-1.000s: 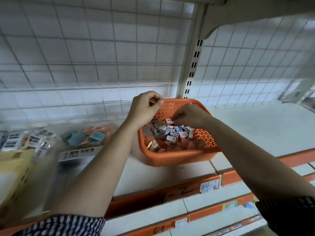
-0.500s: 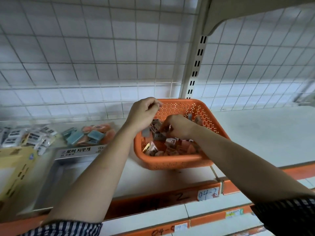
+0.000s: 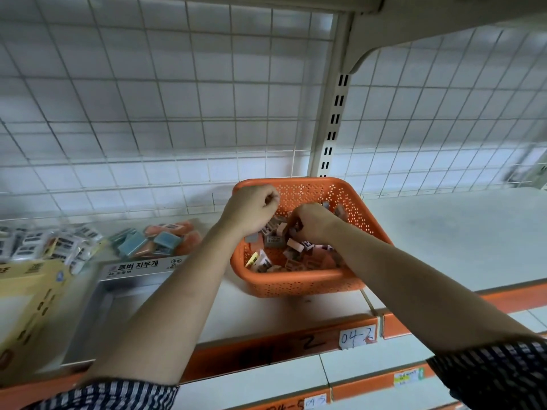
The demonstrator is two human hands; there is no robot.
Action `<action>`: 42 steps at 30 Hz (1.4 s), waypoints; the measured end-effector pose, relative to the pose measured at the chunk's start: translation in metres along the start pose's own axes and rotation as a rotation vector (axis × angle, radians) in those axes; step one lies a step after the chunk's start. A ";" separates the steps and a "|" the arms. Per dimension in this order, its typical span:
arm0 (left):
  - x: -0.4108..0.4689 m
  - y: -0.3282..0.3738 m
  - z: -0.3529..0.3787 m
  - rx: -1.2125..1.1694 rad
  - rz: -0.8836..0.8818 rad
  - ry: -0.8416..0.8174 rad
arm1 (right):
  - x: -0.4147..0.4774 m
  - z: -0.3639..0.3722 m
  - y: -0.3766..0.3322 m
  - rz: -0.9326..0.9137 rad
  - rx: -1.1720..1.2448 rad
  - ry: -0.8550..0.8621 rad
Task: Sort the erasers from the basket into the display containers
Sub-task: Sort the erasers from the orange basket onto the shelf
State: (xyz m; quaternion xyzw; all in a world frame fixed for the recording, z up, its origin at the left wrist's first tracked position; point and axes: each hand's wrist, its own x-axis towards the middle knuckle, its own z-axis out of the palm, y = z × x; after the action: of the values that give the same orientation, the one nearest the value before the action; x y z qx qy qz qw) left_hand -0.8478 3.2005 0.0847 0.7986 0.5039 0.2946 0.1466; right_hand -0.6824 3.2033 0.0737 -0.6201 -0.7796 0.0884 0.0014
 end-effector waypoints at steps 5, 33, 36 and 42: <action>-0.001 0.002 0.003 0.231 0.062 -0.036 | -0.005 -0.005 -0.002 0.001 -0.023 -0.016; -0.002 0.003 0.002 0.218 0.078 -0.031 | -0.006 -0.019 0.013 0.020 0.190 0.188; 0.000 0.002 0.000 0.185 0.110 -0.081 | -0.023 -0.038 0.026 0.104 0.514 0.315; 0.012 0.012 0.001 0.237 0.237 -0.337 | -0.071 -0.047 0.043 0.064 1.155 0.388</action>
State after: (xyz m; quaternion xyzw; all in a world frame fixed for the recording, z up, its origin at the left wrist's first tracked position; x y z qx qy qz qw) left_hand -0.8346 3.2057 0.0945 0.9018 0.4060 0.1109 0.0983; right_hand -0.6188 3.1502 0.1216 -0.5469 -0.5723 0.3823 0.4767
